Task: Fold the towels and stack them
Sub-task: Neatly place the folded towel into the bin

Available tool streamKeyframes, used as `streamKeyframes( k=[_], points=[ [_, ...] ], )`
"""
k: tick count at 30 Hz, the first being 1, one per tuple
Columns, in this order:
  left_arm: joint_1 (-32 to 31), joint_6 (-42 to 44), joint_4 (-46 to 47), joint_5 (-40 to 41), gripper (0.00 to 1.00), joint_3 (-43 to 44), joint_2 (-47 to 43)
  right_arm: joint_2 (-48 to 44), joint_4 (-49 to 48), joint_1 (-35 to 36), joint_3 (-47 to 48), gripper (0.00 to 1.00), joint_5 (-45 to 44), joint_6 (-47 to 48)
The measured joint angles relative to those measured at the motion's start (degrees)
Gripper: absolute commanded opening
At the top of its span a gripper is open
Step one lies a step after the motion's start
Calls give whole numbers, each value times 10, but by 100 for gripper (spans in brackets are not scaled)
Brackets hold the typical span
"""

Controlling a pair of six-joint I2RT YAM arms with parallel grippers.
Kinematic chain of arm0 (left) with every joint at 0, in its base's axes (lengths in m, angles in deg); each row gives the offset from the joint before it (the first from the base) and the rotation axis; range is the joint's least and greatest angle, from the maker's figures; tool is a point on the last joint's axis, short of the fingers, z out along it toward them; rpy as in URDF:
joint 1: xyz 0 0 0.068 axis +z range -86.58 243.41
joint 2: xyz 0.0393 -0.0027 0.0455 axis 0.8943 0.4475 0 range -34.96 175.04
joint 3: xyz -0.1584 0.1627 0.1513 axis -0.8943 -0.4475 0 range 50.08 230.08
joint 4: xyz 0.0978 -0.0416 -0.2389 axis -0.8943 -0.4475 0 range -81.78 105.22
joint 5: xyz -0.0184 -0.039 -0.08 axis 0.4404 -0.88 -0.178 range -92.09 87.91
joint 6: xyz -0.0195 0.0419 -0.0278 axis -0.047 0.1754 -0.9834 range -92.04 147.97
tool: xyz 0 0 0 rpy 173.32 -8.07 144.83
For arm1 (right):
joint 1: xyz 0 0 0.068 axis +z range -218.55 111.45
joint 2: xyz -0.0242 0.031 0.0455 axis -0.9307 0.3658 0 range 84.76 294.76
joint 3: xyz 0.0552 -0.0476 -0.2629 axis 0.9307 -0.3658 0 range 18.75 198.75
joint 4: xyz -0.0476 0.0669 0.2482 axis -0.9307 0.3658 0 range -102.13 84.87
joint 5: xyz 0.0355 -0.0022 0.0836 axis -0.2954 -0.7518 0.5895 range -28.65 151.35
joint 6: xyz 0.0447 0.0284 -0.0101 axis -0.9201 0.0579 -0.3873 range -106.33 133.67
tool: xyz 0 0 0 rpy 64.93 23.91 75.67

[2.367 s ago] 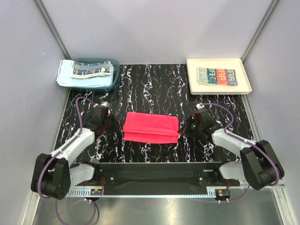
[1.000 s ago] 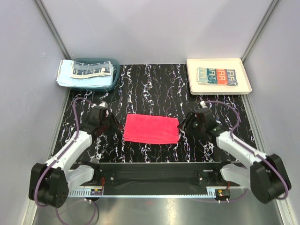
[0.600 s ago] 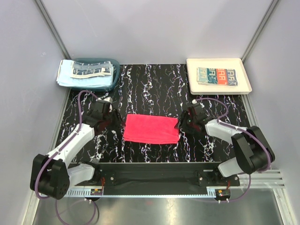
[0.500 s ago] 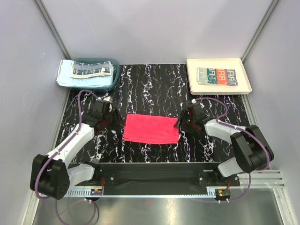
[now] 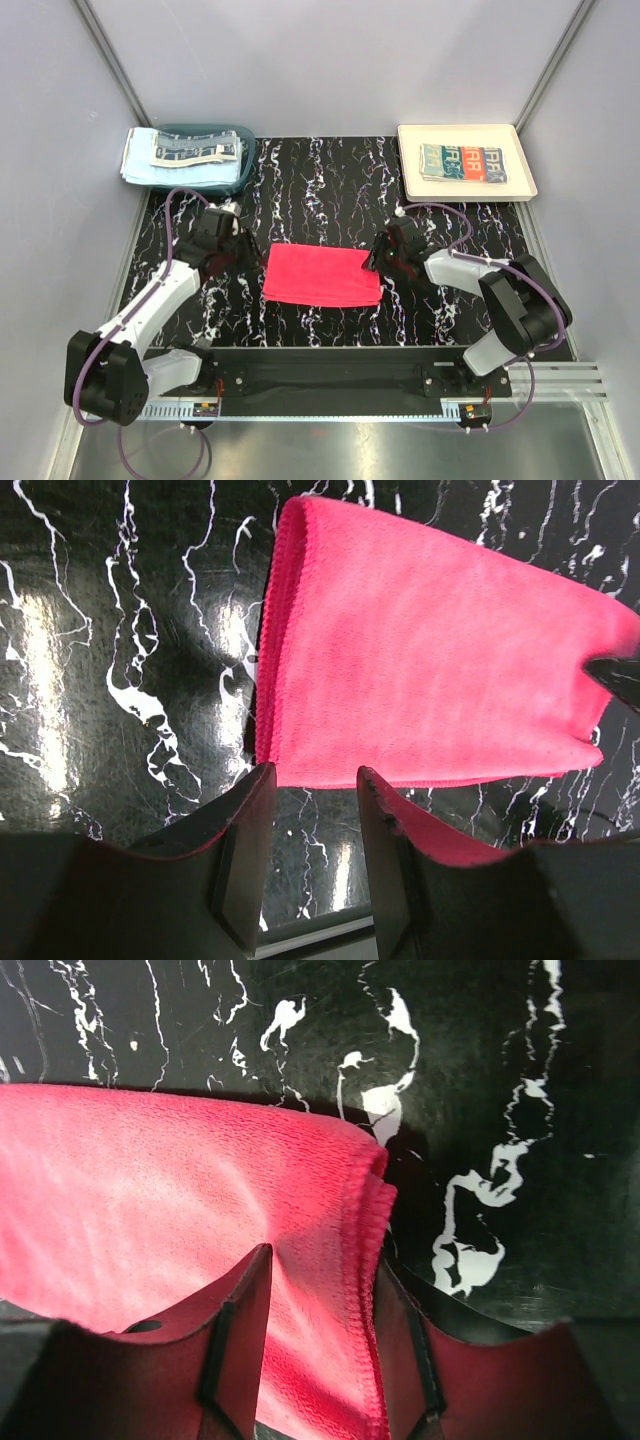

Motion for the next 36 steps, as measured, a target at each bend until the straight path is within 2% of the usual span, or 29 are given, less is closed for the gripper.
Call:
streamKeyframes(
  k=[2,6,7,10,16,20,25,29,36],
  points=[
    [0,6,-6,0,43,13,0,8,14,8,13,50,-11,2],
    [0,14,-12,-2,43,30,0,16,41,23,31,41,-42,5],
    [0,17,-15,-2,43,32,0,19,47,25,35,33,-46,6],
    [0,24,-25,-4,43,36,0,33,64,31,51,20,-61,6],
    [0,41,-43,-7,43,48,-1,69,92,60,96,0,-99,6],
    [0,52,-56,-10,43,61,-9,83,137,75,131,0,-133,9],
    [0,69,-67,-6,42,74,-21,123,248,83,219,0,-204,53],
    [0,83,-72,3,42,75,-32,203,340,73,365,0,-293,132],
    [0,103,-87,16,42,75,-52,379,400,10,662,0,-388,277]
  ],
)
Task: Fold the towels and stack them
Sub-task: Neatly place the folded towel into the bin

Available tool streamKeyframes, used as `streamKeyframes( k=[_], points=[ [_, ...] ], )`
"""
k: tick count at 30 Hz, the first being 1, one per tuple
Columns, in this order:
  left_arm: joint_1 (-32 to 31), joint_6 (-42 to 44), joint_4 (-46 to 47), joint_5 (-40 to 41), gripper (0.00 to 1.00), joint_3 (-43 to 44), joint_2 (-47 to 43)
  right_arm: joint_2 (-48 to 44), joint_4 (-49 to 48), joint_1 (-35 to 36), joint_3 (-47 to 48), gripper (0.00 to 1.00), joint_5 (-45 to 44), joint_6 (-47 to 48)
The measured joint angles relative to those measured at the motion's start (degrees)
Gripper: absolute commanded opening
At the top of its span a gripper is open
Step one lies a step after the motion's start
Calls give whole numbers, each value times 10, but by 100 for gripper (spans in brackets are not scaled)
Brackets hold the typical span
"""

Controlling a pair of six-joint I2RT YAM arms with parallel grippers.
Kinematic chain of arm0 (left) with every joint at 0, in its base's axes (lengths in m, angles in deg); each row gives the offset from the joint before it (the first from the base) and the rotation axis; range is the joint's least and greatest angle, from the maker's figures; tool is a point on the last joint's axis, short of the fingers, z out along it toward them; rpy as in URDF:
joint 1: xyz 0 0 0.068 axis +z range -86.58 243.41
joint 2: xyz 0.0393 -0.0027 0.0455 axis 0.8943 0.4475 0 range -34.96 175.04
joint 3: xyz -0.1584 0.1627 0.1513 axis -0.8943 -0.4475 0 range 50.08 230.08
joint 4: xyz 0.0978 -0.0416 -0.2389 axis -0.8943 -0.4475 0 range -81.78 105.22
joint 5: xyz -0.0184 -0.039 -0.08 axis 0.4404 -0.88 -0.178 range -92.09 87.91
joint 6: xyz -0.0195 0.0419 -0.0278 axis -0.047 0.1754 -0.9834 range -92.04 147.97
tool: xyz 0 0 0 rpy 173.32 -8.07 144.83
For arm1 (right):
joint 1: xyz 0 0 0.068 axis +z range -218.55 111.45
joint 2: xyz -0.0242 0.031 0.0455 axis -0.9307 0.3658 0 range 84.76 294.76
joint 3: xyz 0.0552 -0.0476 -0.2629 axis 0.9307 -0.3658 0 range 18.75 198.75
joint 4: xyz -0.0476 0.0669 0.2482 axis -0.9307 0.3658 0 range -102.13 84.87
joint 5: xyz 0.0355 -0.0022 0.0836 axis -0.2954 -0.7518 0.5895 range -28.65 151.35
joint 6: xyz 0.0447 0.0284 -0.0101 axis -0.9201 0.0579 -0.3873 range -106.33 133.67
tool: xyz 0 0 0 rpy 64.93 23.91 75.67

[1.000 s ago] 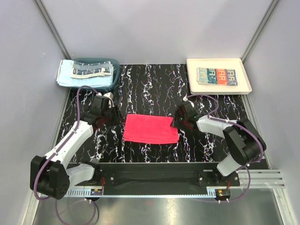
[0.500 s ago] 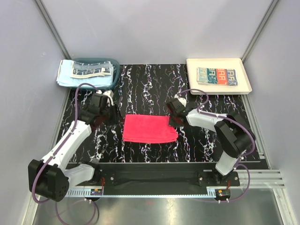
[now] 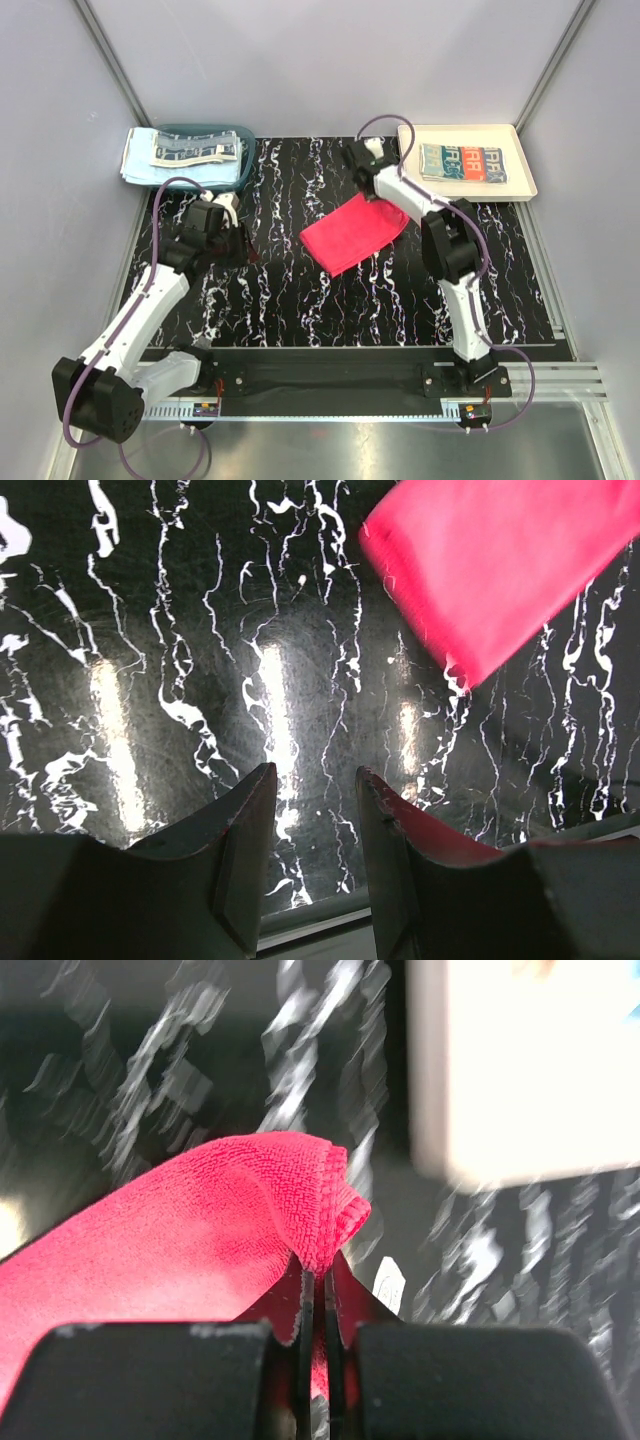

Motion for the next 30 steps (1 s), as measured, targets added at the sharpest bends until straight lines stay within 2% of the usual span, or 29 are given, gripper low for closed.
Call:
streamKeyframes(
  k=[9,12,30],
  points=[
    [0,8,-3,20,41,0,-4,196,80,-108,326,0,-52,127],
    [0,8,-3,21,40,0,-4,232,84,-123,392,0,-61,163],
    [0,8,-1,21,40,0,9,239,-54,-187,405,0,-82,320]
  ],
)
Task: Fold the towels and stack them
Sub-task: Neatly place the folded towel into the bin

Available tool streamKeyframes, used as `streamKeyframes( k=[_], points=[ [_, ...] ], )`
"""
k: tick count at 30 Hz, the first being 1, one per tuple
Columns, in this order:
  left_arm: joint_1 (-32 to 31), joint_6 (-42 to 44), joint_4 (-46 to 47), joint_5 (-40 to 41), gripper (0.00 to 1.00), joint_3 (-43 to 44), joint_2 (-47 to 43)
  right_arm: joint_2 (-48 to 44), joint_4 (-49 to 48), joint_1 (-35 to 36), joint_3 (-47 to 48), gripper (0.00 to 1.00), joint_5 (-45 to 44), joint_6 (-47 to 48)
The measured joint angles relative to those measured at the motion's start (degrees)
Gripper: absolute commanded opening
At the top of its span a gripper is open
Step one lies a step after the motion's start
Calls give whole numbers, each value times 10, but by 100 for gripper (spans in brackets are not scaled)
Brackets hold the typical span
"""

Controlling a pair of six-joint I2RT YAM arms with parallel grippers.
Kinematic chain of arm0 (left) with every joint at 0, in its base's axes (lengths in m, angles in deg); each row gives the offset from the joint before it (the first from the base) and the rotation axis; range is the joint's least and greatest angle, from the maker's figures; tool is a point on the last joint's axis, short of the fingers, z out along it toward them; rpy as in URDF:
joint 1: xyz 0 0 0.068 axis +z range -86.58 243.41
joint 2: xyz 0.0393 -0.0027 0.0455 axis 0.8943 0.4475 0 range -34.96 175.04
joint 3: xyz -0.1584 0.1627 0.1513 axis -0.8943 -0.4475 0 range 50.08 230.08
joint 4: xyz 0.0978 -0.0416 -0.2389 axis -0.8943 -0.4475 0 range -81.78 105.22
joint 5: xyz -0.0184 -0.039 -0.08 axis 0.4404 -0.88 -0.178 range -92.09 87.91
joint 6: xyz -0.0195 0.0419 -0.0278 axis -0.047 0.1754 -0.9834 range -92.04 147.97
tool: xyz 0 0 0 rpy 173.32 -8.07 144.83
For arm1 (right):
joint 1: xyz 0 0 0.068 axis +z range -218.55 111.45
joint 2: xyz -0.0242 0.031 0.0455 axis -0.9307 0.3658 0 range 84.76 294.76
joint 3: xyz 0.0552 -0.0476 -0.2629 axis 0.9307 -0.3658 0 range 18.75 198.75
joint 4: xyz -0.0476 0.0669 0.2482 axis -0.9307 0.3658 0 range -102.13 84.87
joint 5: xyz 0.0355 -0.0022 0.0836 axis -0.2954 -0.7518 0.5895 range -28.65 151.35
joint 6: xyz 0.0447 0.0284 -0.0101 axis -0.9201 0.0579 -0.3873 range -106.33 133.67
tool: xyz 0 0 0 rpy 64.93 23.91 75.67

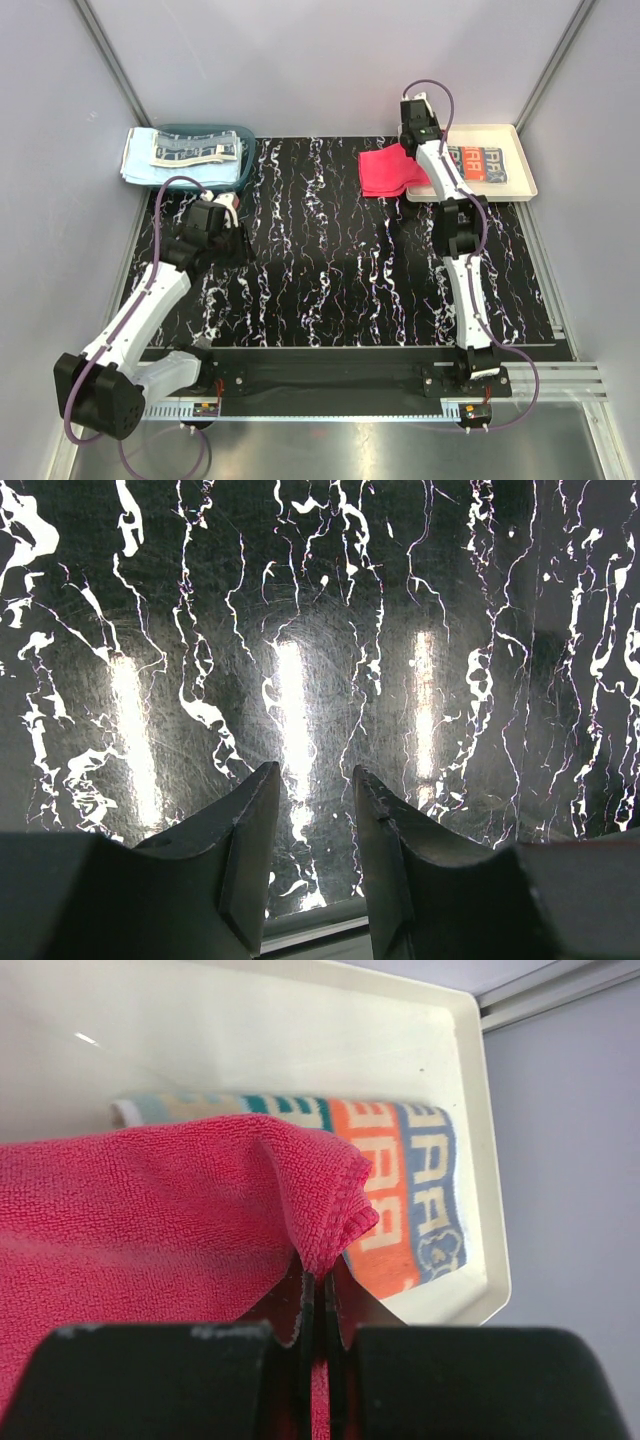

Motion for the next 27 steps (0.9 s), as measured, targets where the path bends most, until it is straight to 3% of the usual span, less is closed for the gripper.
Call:
streamKeyframes(
  k=[27],
  points=[
    [0,0,4,-11,40,0,34,-24,-104,-72,0,0,-9,127]
  ],
)
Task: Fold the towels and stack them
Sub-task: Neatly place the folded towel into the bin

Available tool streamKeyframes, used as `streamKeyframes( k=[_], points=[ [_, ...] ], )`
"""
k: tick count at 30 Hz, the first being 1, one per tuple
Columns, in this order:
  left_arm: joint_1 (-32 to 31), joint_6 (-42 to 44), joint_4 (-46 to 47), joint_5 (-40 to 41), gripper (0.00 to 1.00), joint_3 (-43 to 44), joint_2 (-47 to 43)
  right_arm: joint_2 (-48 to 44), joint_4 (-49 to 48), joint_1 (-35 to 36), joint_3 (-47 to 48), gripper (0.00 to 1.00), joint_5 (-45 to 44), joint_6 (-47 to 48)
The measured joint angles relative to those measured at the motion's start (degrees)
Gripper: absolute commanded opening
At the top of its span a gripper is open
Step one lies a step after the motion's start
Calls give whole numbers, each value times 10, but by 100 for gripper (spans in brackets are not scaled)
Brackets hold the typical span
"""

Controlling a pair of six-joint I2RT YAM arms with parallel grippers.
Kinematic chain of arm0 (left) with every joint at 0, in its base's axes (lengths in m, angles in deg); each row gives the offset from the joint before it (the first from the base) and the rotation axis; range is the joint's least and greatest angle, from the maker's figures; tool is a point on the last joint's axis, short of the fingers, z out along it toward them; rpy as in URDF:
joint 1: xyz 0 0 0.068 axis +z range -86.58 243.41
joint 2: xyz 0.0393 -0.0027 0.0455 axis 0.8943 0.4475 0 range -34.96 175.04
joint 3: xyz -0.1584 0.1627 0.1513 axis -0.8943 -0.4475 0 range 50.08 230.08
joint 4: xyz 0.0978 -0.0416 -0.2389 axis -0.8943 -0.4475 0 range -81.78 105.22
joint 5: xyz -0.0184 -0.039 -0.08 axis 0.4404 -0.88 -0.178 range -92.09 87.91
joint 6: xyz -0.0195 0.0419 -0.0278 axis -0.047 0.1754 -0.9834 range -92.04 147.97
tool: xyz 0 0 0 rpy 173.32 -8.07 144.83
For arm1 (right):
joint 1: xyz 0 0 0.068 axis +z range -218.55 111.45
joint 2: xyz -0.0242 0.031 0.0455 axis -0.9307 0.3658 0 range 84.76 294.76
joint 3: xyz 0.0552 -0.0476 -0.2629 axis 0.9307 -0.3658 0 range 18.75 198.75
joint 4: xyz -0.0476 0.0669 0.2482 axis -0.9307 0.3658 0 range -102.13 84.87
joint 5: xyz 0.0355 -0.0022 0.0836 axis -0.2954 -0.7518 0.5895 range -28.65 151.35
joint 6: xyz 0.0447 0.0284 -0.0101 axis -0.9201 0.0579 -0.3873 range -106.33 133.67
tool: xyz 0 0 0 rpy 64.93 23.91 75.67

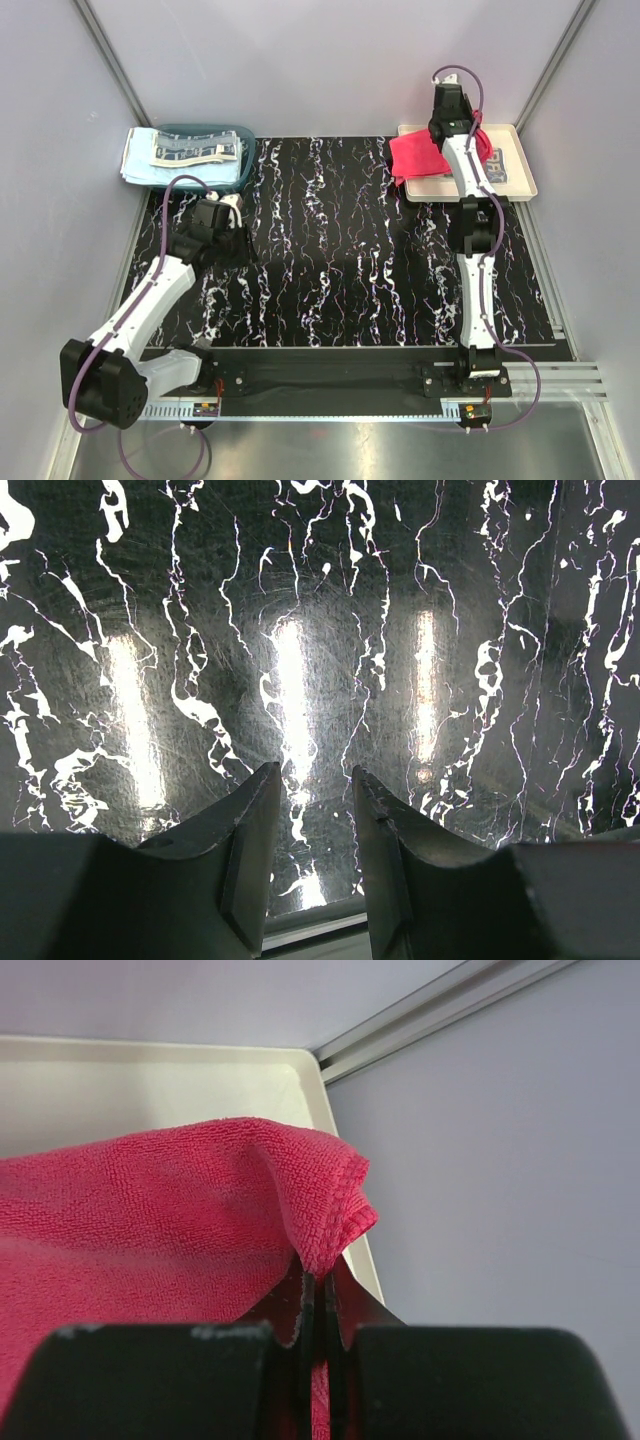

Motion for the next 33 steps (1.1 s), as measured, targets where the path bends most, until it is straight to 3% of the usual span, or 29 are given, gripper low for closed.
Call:
streamKeyframes(
  k=[13,15,16,18,20,21,23,33],
  points=[
    [0,2,0,-10,40,0,9,-37,-40,-20,-14,0,2,21],
    [0,2,0,-13,40,0,13,-37,-40,-25,-18,4,6,18],
    [0,2,0,-13,40,0,15,-37,-40,-29,-22,7,12,15],
    [0,2,0,-15,40,0,19,-39,-40,-37,-36,31,26,-3],
    [0,2,0,-16,40,0,23,-39,-35,-50,-50,58,44,-29],
    [0,2,0,-17,40,0,23,-39,-30,-57,-56,84,53,-43],
    [0,2,1,-18,40,0,25,-39,-9,-74,-59,99,73,-74],
    [2,4,1,-17,42,0,25,-49,104,-112,-9,100,173,-225]
  ],
)
